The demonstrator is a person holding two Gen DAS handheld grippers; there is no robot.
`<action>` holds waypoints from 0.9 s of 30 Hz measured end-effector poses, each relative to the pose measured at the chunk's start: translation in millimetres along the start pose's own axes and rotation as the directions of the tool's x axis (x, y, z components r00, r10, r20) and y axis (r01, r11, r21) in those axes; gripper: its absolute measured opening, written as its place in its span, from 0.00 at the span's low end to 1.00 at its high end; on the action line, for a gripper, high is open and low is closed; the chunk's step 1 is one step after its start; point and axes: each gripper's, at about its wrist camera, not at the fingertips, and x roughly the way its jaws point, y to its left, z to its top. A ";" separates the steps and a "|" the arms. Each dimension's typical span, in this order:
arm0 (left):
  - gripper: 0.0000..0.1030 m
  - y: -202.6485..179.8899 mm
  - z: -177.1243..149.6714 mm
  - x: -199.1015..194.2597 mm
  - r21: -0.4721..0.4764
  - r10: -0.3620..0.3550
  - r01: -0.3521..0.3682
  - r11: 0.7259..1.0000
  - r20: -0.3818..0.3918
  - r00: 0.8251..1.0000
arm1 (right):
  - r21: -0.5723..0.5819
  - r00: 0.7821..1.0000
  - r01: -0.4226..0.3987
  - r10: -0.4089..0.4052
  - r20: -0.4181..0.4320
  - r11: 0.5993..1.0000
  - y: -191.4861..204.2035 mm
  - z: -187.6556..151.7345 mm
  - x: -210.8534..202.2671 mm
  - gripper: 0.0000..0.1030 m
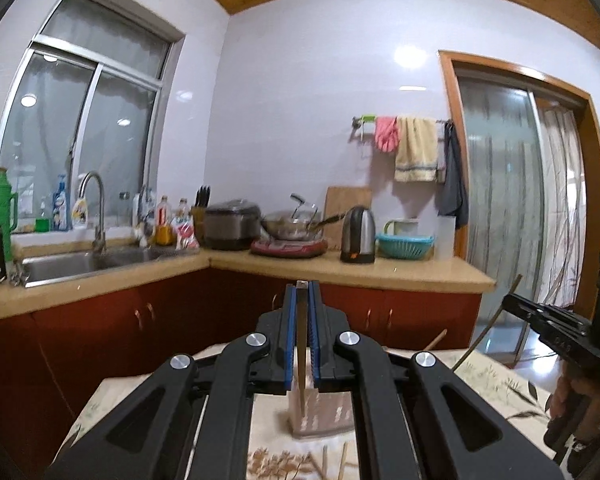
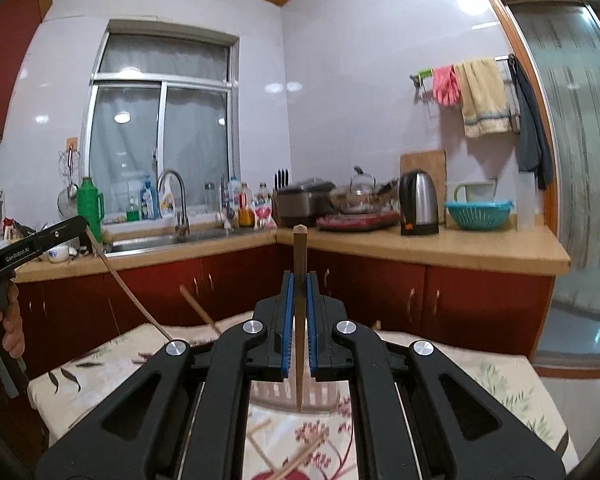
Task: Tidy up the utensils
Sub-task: 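Lift both held chopsticks and carry them toward the pink holder, then lower both chopsticks into the pink holder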
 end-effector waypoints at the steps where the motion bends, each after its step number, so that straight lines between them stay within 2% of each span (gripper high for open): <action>1: 0.06 -1.8 2.3 1.6 0.003 -0.003 0.003 1.000 0.009 1.000 | -0.003 1.000 -0.001 0.001 0.011 1.000 -0.9 3.0 1.7 0.06; 8: 0.06 -11.5 16.8 23.2 0.015 -0.028 0.027 1.000 0.074 0.997 | -0.008 0.997 -0.011 0.012 0.072 1.000 -13.7 22.9 33.0 0.06; 14: 0.06 -11.7 8.6 52.8 0.024 -0.021 0.019 1.000 0.068 0.997 | -0.003 0.997 -0.014 0.014 0.074 1.000 -22.4 18.7 67.4 0.06; 22: 0.06 -7.6 -30.1 97.5 -0.006 -0.022 0.022 1.000 -0.034 0.999 | 0.010 1.000 -0.008 0.008 -0.030 1.000 -30.0 -21.0 118.4 0.06; 27: 0.07 -2.1 -61.0 119.0 -0.033 -0.028 0.024 0.999 -0.133 0.991 | -0.002 0.992 -0.013 0.013 -0.126 1.000 -26.0 -52.4 136.6 0.06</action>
